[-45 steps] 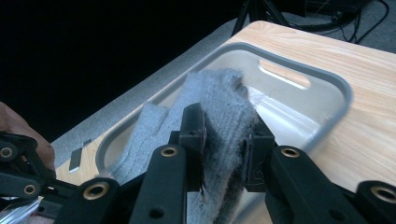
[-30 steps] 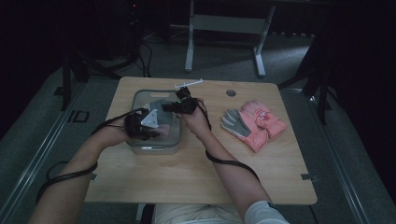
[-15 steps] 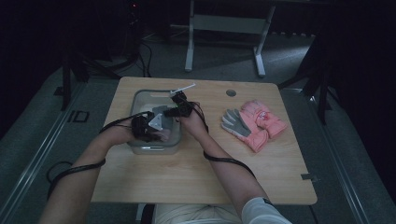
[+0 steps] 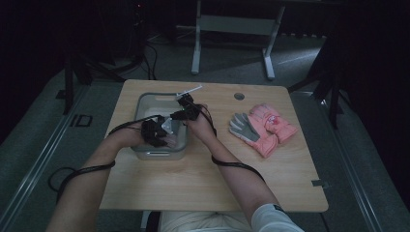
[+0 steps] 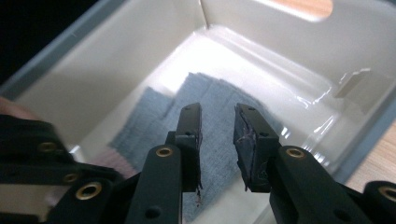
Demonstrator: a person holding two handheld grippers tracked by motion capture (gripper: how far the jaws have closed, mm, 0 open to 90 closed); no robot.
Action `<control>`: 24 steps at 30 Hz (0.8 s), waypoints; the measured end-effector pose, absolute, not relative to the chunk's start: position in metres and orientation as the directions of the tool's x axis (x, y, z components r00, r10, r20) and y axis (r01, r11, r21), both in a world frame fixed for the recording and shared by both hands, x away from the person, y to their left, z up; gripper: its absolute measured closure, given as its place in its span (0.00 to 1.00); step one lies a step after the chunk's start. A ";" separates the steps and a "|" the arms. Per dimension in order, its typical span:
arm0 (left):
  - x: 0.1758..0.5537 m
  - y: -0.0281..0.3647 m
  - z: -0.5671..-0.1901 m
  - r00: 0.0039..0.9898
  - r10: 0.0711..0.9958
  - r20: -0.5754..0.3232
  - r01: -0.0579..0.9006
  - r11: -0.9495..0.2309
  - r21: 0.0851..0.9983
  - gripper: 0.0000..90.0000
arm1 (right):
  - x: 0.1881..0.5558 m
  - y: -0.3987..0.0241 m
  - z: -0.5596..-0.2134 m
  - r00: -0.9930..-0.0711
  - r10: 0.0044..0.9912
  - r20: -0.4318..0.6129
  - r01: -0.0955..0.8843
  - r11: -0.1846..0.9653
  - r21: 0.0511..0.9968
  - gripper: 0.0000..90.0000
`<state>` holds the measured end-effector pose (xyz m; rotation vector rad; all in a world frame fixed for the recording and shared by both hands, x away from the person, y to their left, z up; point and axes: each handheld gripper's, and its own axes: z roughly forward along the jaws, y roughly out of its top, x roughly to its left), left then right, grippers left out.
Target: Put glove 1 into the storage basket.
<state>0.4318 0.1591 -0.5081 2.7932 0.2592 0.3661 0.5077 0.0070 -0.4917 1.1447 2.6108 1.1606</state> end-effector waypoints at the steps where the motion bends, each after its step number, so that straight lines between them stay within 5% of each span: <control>1: 0.432 0.159 -0.508 0.951 0.217 0.220 0.137 -0.935 0.327 0.76 | 0.507 0.004 -0.490 -0.720 0.652 0.237 0.608 0.428 0.669 0.78; 12: 0.437 0.153 -0.506 0.938 0.280 0.203 0.199 -0.916 0.348 0.70 | 0.497 -0.021 -0.474 -0.727 0.626 0.282 0.602 0.385 0.699 0.65; 18: 0.437 0.159 -0.481 0.903 0.370 0.220 0.253 -0.869 0.424 0.48 | 0.483 -0.058 -0.459 -0.728 0.617 0.298 0.585 0.334 0.739 0.43; 24: 0.428 0.160 -0.449 0.868 0.446 0.219 0.268 -0.791 0.549 0.48 | 0.471 -0.091 -0.446 -0.751 0.585 0.307 0.552 0.300 0.778 0.28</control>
